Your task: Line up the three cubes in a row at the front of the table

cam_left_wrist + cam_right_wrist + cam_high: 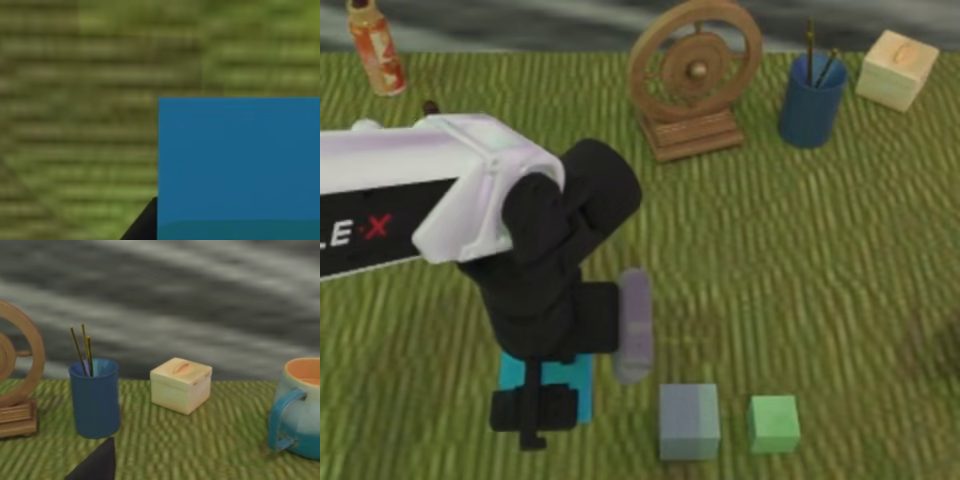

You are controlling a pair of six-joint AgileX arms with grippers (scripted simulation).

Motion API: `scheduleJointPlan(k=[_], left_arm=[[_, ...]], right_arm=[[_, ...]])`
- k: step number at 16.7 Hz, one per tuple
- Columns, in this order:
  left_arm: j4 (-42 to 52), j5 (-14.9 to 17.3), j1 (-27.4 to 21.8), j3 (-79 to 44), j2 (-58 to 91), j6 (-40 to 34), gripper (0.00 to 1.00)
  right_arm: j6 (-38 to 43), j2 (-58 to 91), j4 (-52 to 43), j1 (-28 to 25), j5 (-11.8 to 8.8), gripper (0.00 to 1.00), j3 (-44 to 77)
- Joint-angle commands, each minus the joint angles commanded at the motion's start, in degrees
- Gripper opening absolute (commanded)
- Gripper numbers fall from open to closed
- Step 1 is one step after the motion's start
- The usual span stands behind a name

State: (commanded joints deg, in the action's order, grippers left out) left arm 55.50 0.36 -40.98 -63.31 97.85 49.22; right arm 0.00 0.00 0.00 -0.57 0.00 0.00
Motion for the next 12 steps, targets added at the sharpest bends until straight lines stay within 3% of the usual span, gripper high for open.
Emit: scheduleJointPlan(k=[7, 12], left_arm=[[-13.7, 0.1, -0.3, 7.2, 6.3, -0.2, 0.0], [-15.3, 0.0, -0.3, 8.1, 7.1, -0.2, 0.0]], right_arm=[[0.0, 0.0, 0.0, 0.0, 0.0, 1.0, 0.0], [0.0, 0.0, 0.0, 0.0, 0.0, 1.0, 0.0]])
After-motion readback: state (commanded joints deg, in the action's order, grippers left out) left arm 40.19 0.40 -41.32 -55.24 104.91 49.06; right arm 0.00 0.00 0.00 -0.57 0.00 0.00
